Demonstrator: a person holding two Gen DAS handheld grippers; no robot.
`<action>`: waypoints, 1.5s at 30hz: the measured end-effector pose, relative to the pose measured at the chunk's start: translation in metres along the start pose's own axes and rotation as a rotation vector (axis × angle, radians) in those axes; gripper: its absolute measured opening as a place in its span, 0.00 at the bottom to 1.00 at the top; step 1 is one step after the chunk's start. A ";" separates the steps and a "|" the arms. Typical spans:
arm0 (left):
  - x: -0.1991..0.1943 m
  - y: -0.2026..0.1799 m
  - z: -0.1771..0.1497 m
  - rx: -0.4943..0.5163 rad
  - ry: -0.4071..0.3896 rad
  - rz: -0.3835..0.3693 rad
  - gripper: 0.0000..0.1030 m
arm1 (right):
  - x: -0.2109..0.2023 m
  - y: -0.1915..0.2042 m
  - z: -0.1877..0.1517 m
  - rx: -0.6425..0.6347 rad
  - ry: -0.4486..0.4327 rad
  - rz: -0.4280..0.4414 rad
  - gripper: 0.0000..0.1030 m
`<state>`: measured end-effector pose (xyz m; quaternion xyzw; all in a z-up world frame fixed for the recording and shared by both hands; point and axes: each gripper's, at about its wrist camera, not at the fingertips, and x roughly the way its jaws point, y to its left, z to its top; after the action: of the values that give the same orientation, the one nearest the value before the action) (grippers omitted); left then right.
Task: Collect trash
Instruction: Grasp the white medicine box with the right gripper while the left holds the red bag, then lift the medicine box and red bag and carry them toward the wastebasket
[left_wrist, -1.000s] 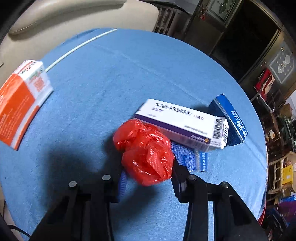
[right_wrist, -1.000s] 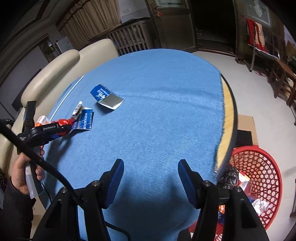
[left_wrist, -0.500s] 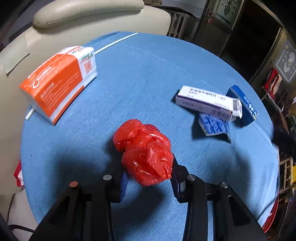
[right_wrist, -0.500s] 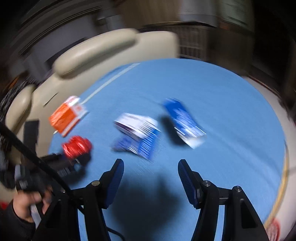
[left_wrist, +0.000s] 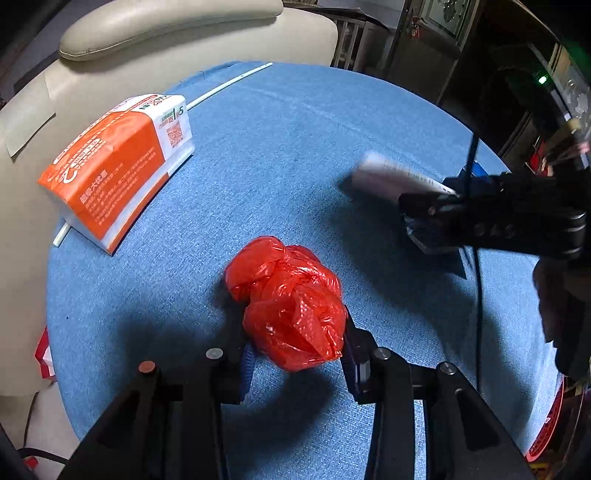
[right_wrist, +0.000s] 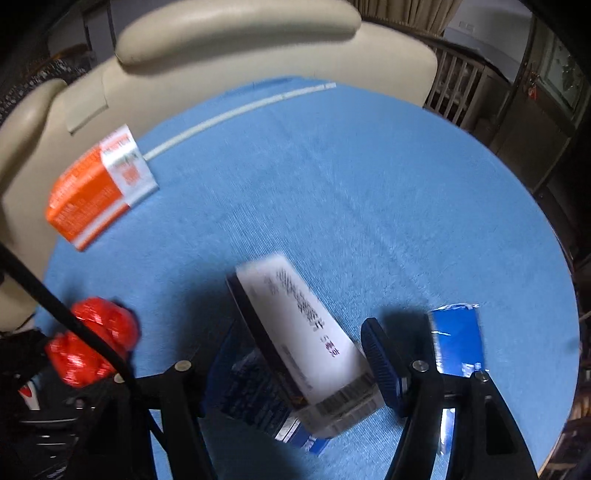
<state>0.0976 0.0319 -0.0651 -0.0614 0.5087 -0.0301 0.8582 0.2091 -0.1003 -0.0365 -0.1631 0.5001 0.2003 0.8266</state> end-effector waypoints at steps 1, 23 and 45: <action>-0.001 0.001 0.003 0.001 0.001 0.001 0.40 | 0.003 0.000 -0.001 0.001 0.010 0.006 0.68; -0.026 -0.021 0.000 0.019 -0.020 0.045 0.40 | -0.088 0.001 -0.068 0.160 -0.186 0.069 0.46; -0.045 -0.094 -0.027 0.155 -0.019 0.048 0.40 | -0.133 -0.030 -0.205 0.432 -0.236 0.032 0.46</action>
<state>0.0537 -0.0579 -0.0259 0.0169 0.4978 -0.0483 0.8658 0.0116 -0.2449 -0.0078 0.0498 0.4338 0.1194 0.8917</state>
